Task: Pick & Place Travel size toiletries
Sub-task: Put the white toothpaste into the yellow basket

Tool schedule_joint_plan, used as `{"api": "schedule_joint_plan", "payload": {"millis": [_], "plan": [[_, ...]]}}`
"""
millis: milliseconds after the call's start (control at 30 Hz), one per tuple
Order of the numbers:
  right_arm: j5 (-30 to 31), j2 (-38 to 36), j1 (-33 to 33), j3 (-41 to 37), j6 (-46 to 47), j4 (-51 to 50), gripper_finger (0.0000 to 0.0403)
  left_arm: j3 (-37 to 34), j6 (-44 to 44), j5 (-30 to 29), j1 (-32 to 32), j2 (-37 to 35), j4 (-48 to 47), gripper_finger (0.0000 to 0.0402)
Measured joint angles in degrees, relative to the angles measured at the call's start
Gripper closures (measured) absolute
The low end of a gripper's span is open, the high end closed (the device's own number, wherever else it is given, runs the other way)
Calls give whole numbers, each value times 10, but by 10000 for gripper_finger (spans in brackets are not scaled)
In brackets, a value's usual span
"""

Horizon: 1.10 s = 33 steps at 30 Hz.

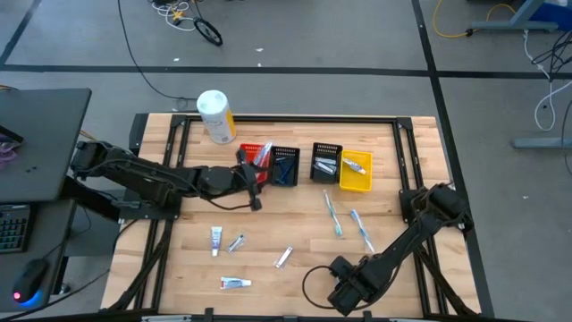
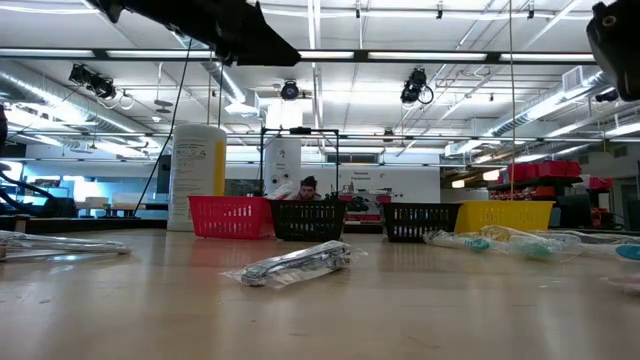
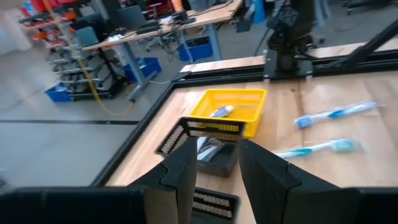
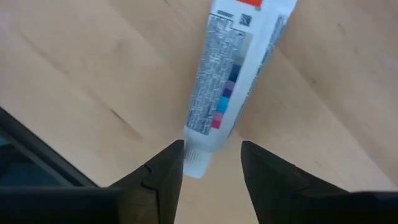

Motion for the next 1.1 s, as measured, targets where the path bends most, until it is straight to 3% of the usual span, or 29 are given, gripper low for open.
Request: {"api": "schedule_joint_plan", "payload": {"millis": [233, 433, 700, 900, 1033, 1100], "plan": [[-40, 27, 0, 1, -39, 16, 273, 0, -23, 27, 0, 0, 0, 274], [-28, 29, 0, 1, -67, 6, 325, 0, -46, 27, 0, 0, 0, 274], [-21, 14, -1, 2, -124, -1, 333, 0, -66, 27, 0, 0, 0, 274], [108, -40, -12, 19, -197, -78, 335, 0, -101, 27, 0, 0, -1, 274], [224, -77, -26, 19, -183, -198, 335, 0, -128, 40, 0, 0, -6, 274], [253, -90, -42, 19, -154, -290, 335, 0, -143, 48, -1, 2, -6, 274]]}}
